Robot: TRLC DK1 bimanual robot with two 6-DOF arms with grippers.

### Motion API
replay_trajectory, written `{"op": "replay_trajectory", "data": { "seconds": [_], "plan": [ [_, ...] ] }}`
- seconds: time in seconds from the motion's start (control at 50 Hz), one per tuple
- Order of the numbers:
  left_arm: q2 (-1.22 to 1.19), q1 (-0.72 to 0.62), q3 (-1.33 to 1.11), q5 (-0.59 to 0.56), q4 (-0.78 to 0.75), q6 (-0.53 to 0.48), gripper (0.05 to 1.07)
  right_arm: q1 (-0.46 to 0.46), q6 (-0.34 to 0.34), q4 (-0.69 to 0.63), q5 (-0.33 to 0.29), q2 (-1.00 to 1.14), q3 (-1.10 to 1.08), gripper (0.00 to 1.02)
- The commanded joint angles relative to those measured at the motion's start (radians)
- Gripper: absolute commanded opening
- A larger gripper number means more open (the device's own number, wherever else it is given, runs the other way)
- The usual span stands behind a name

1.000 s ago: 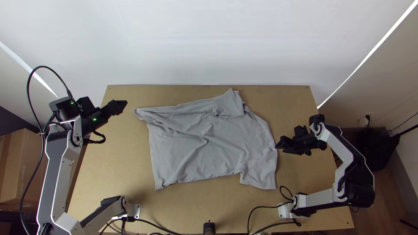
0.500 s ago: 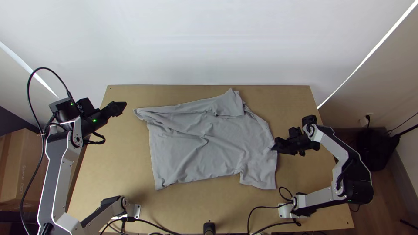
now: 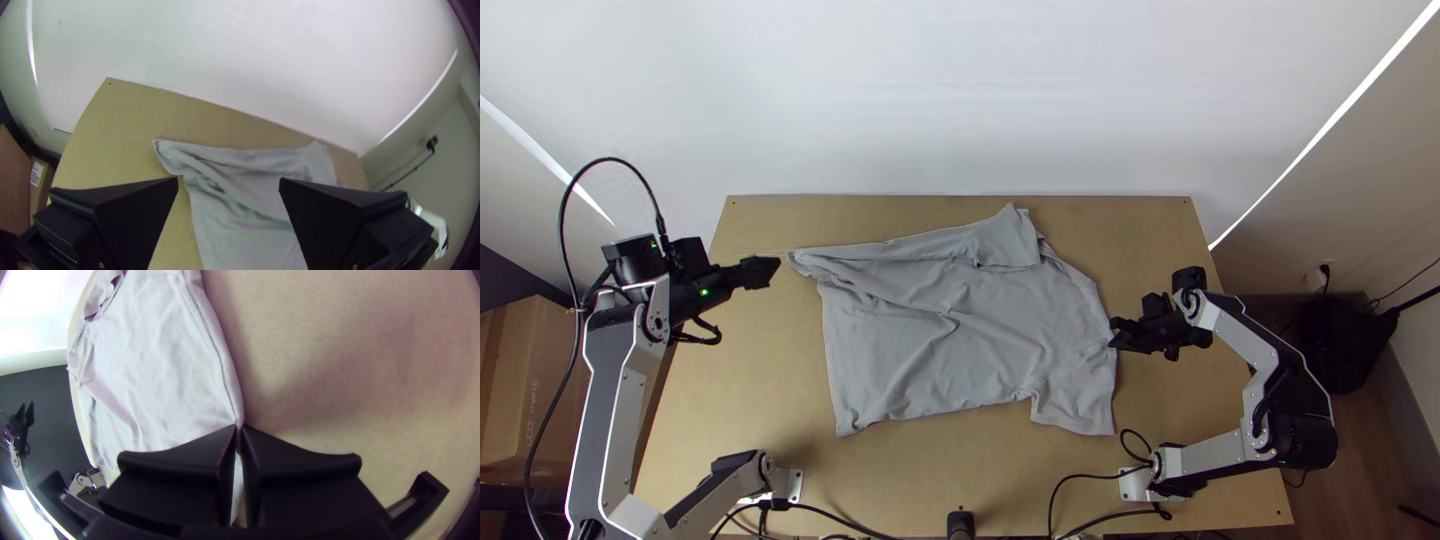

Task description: Fold the t-shirt

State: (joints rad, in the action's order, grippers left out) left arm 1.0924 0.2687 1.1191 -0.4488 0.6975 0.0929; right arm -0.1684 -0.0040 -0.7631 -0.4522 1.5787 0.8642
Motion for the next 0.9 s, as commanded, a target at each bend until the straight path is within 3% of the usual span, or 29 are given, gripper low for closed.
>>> {"op": "replay_trajectory", "data": {
  "seconds": [0.0,0.16,0.34,0.5,0.58,0.68,0.88],
  "plan": [
    [-0.043,-0.023,-0.021,0.001,0.105,-0.222,1.02,-0.020,0.012,-0.001,0.012,-0.029,-0.016,0.02],
    [-0.080,-0.086,-0.047,0.001,0.385,-0.535,1.02,-0.026,0.012,-0.001,0.012,-0.040,-0.021,0.02],
    [-0.085,-0.117,-0.093,0.016,0.692,-0.737,1.02,-0.025,0.013,-0.001,0.012,-0.052,-0.021,0.02],
    [-0.143,-0.272,-0.254,0.148,0.712,-0.723,1.02,-0.025,0.013,-0.010,0.010,-0.055,-0.021,0.02],
    [-0.138,-0.399,-0.306,0.226,0.703,-0.618,1.02,-0.023,0.013,-0.012,0.010,-0.062,-0.022,0.02],
    [-0.092,-0.502,-0.308,0.233,0.709,-0.478,1.01,-0.022,0.013,-0.012,0.010,-0.066,-0.021,0.02],
    [0.018,-0.620,-0.326,0.259,0.692,-0.335,1.01,-0.020,0.013,-0.013,0.010,-0.066,-0.017,0.02]
  ]
}}
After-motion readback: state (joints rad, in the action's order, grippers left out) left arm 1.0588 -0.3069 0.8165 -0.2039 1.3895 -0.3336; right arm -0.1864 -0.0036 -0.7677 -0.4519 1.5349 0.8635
